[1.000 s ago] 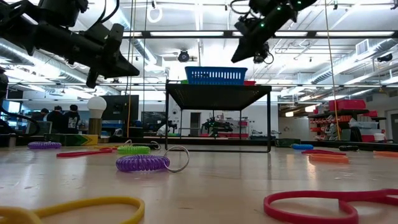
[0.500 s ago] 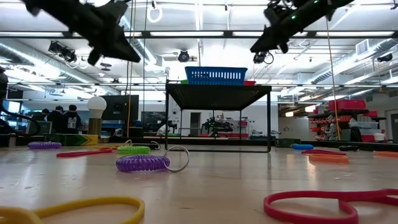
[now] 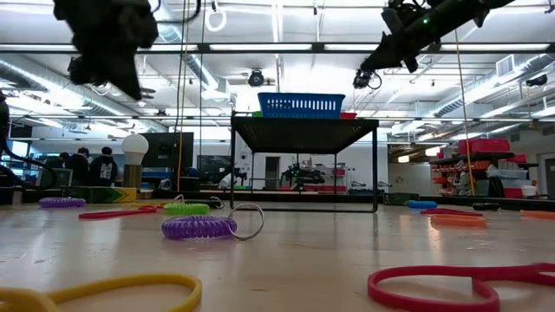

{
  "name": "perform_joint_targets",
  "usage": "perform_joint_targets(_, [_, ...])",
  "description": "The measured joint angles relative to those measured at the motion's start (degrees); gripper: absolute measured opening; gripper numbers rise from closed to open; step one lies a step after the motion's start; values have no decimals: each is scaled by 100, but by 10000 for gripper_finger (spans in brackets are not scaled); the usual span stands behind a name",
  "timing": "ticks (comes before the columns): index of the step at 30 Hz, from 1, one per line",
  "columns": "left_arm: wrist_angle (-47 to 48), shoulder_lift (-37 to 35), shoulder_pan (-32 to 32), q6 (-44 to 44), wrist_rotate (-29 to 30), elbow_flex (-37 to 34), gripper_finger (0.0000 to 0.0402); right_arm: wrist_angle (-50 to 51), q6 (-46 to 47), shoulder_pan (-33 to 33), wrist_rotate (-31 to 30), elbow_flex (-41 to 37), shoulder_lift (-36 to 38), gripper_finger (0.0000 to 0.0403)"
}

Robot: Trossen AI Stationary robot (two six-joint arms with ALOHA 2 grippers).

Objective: Pick & Place Office Desk Supplies
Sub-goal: Put the purple spring keychain into the red bin on the shelf

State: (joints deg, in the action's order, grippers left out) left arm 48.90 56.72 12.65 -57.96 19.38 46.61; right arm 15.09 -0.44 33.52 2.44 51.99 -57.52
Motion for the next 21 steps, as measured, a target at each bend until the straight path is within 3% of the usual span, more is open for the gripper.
perform_joint_targets(6, [49,914,201,-266,-180,0,52,13,-88,-182,12,0,-1,7])
perform_joint_targets(11, [-97,1343,37,60,-378,-113,82,13,-88,-284,-2,0,-2,8])
perform_joint_targets(17, [-952,895,-248,-198,-578,-1012,48,15,-91,-324,-2,0,-9,10])
perform_joint_targets(21, [-776,820,-431,-382,-420,-1195,18,18,-91,-324,0,0,-9,11])
